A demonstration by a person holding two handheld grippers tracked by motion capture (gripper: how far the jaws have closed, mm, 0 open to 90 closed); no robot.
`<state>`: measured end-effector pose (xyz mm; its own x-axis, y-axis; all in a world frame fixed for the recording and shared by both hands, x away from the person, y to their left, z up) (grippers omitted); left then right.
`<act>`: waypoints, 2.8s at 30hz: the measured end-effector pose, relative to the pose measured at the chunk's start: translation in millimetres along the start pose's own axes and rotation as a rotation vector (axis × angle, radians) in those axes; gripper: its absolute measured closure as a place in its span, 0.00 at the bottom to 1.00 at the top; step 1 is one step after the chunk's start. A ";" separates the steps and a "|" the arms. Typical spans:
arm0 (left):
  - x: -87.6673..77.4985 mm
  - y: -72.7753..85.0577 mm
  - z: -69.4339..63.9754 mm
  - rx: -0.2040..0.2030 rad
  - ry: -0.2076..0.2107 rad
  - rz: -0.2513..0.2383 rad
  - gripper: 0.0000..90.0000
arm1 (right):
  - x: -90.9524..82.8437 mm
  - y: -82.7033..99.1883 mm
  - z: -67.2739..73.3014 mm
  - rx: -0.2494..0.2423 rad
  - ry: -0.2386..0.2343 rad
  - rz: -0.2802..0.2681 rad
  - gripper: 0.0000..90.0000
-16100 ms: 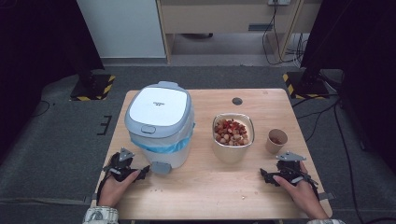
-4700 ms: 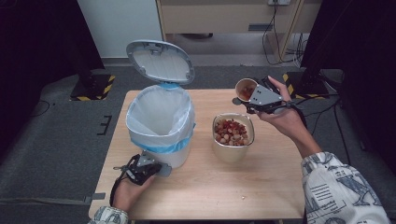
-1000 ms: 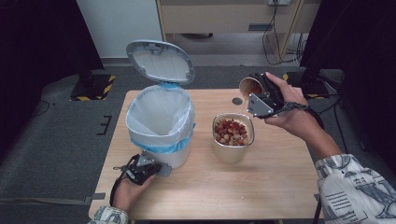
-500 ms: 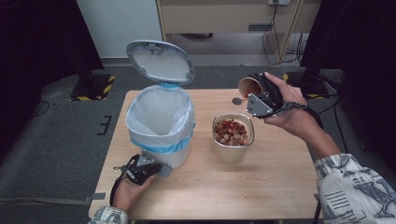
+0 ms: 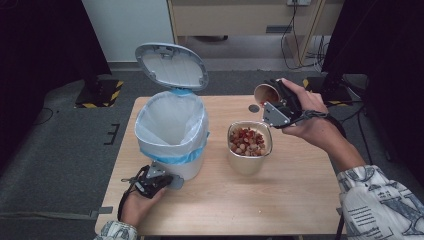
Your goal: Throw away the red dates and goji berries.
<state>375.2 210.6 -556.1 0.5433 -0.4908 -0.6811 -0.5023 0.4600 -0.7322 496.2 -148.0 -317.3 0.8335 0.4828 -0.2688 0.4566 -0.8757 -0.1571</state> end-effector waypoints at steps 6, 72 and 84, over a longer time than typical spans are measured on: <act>0.0 0.1 0.1 0.001 0.001 0.000 1.00 | 1.3 -1.3 0.3 -0.069 0.001 0.027 0.31; 0.0 -0.1 0.4 0.002 -0.002 -0.003 1.00 | 8.2 -25.8 13.0 -0.597 0.038 0.127 0.32; 0.0 -0.2 0.3 0.003 -0.003 -0.003 1.00 | 12.5 -25.0 24.1 -0.700 0.004 0.136 0.32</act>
<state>375.5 210.8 -555.9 0.5467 -0.4901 -0.6789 -0.4989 0.4605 -0.7342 487.7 -119.8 -339.7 0.8978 0.3703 -0.2385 0.4400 -0.7283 0.5254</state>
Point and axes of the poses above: each handheld gripper's, and its own axes: x roughly forward along the jaws, y roughly out of its underside, z roughly to its left, the point moved 6 cm from there along x, roughly forward along the jaws, and after that the axes turned 4 degrees about -z, right-handed, at the moved point
